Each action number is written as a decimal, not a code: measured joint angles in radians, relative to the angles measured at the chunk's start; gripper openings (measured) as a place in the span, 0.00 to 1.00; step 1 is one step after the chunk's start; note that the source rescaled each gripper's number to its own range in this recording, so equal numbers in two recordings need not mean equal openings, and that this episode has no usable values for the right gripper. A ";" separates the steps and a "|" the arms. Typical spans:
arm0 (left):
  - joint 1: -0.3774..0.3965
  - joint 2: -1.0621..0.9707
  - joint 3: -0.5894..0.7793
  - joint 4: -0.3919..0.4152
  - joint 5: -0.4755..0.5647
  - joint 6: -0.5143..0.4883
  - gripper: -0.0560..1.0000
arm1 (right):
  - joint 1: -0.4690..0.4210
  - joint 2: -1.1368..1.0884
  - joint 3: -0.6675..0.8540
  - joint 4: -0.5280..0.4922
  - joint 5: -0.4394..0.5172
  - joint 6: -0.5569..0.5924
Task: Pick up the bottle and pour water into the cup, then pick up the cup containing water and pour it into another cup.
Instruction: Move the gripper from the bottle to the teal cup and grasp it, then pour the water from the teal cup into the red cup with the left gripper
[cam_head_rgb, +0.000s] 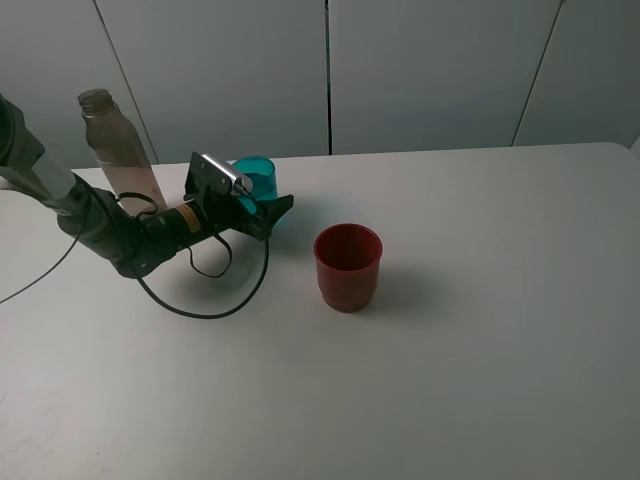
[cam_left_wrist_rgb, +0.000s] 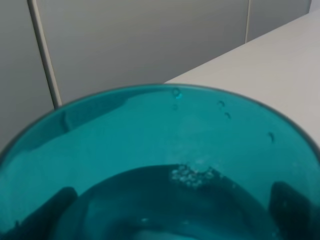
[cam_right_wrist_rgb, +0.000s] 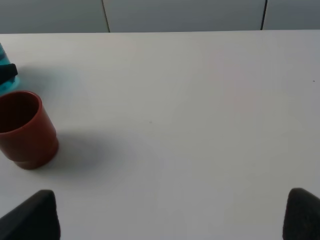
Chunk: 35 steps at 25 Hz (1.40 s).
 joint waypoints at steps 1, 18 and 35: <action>0.000 0.000 -0.005 0.000 0.005 0.000 0.97 | 0.000 0.000 0.000 0.000 0.000 0.000; -0.003 0.030 -0.030 -0.002 0.019 -0.033 0.09 | 0.000 0.000 0.000 0.000 0.000 0.000; -0.003 0.030 -0.030 0.046 -0.009 -0.073 0.09 | 0.000 0.000 0.000 0.000 0.000 0.000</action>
